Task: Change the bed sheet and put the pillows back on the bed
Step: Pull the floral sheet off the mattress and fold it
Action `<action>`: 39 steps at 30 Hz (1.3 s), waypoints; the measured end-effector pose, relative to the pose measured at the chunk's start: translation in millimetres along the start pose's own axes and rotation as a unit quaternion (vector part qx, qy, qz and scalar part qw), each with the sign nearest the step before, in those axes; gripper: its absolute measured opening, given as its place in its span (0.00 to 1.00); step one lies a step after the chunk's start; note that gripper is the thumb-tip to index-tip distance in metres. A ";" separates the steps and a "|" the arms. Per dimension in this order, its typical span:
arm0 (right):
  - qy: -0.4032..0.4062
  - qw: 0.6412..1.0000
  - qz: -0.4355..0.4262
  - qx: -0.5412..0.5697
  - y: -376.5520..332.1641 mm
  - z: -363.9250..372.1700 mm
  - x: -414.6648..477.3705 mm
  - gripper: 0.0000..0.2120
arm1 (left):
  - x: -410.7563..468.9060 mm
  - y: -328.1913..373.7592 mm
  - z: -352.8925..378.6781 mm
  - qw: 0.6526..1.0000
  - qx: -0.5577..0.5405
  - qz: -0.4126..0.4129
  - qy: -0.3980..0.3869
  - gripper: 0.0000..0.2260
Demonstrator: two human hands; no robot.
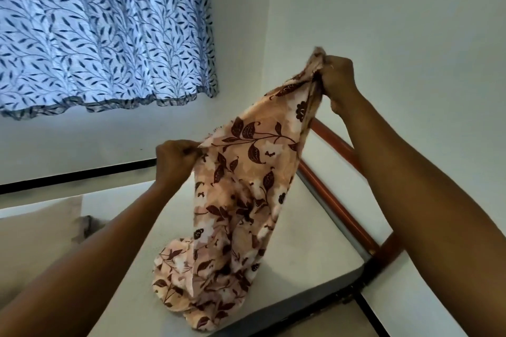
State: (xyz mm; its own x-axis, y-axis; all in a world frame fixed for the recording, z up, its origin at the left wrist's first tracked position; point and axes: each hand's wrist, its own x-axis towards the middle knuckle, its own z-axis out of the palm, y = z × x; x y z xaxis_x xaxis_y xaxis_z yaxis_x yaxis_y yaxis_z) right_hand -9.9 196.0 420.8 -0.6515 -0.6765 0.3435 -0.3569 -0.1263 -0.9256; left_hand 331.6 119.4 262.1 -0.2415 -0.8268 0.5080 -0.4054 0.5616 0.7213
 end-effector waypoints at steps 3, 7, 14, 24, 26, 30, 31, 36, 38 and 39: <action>0.040 0.994 0.041 -0.090 24.9 12.6 6.8 0.19 | 3.6 -4.3 -34.1 0.998 -0.048 -0.046 -0.009 0.08; 0.030 0.997 0.065 -0.016 14.3 42.1 17.3 0.18 | -10.6 9.8 -55.0 0.995 -0.070 -0.052 -0.040 0.07; 0.014 0.996 0.057 0.070 -7.2 98.0 25.7 0.13 | -27.9 13.6 -49.2 0.976 -0.162 -0.132 -0.070 0.24; 0.060 0.997 0.051 0.009 10.2 104.3 6.8 0.16 | -43.7 6.7 -38.5 0.940 -0.194 -0.248 -0.135 0.07; 0.083 0.995 0.055 -0.022 15.7 97.1 9.2 0.17 | -46.4 11.9 -33.9 0.948 -0.185 -0.236 -0.110 0.06; 0.106 0.991 0.066 -0.051 30.7 86.7 11.8 0.18 | -44.6 22.8 -27.6 0.951 -0.187 -0.238 -0.069 0.04; 0.111 0.990 0.061 -0.061 34.4 85.2 11.2 0.19 | -43.5 25.1 -26.8 0.949 -0.193 -0.240 -0.067 0.04; 0.133 0.988 0.018 -0.077 38.9 82.2 -1.5 0.09 | -37.7 31.5 -26.1 0.952 -0.187 -0.234 -0.060 0.06; 0.129 0.990 -0.006 -0.062 29.8 83.9 -18.7 0.12 | -33.2 31.4 -26.3 0.955 -0.181 -0.228 -0.054 0.06; 0.102 0.993 -0.024 -0.052 26.0 86.3 -29.9 0.13 | -31.6 31.7 -26.1 0.956 -0.182 -0.225 -0.054 0.06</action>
State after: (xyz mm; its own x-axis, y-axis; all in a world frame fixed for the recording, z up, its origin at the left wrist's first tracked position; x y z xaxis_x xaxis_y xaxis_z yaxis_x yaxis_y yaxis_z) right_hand 58.1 150.4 372.7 -0.7501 -0.5093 0.4219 -0.4517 -0.0714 -0.8893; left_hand 349.4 164.2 281.1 -0.2114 -0.9749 0.0700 -0.1615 0.1055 0.9812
